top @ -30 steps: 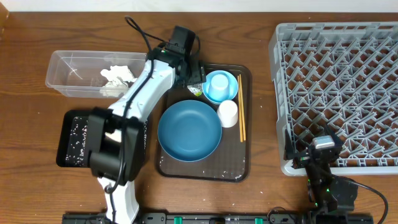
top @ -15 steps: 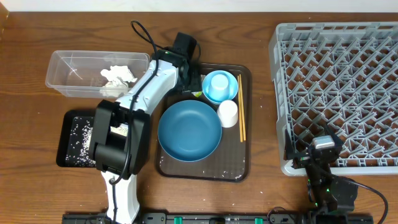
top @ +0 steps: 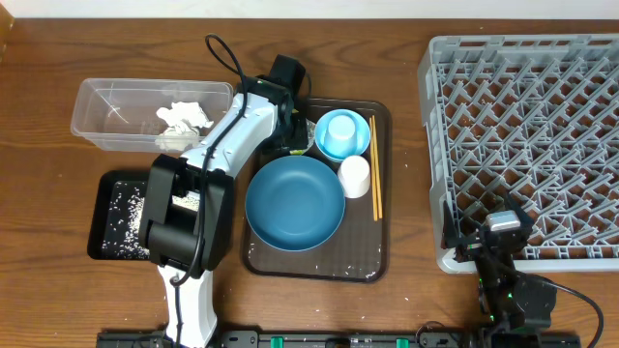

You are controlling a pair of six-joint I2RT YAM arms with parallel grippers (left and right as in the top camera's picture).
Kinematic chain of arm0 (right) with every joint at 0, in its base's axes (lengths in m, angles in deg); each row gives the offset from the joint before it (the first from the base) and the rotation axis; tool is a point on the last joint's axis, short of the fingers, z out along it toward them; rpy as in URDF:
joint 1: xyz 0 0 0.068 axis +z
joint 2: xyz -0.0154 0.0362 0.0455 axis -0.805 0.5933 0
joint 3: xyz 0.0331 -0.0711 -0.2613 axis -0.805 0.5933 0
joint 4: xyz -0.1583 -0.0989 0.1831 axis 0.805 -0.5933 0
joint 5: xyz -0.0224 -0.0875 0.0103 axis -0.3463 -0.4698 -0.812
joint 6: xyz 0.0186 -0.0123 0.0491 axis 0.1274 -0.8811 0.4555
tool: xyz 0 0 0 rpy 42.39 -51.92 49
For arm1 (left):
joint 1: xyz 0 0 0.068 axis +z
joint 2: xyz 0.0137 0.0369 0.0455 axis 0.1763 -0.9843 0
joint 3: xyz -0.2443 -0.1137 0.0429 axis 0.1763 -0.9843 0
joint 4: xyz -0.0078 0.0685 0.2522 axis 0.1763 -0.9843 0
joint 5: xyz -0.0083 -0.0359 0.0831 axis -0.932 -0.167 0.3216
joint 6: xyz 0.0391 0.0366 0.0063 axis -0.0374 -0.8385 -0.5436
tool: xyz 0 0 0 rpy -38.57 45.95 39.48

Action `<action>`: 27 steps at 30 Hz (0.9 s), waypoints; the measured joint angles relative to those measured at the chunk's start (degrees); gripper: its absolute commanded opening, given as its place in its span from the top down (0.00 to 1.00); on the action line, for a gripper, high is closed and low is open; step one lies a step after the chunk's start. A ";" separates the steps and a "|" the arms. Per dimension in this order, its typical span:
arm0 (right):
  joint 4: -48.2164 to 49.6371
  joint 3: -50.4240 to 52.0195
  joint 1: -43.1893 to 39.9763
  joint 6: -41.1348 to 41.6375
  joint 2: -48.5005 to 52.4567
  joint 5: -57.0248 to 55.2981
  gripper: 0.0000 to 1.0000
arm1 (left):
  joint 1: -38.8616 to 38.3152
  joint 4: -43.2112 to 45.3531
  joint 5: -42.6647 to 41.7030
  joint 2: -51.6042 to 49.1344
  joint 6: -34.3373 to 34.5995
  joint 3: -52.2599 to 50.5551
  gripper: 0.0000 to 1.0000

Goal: Sort waste into correct bins and load items into the dishwasher rack

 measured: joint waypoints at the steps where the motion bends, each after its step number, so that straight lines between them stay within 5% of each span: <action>1: 0.00 0.00 0.00 0.00 0.00 0.00 0.01 | 0.00 -0.04 0.00 0.00 0.00 0.00 0.58; 13: -0.02 0.00 0.00 0.02 0.00 0.00 0.01 | 0.00 -0.07 0.00 0.00 0.04 0.00 0.81; 15: -0.02 0.00 0.00 0.00 0.00 0.00 0.01 | 0.00 -0.04 0.00 0.00 0.22 0.00 0.93; 27: 0.00 0.00 0.00 0.00 0.00 0.00 0.01 | 0.00 1.11 0.00 0.28 -0.15 0.00 0.94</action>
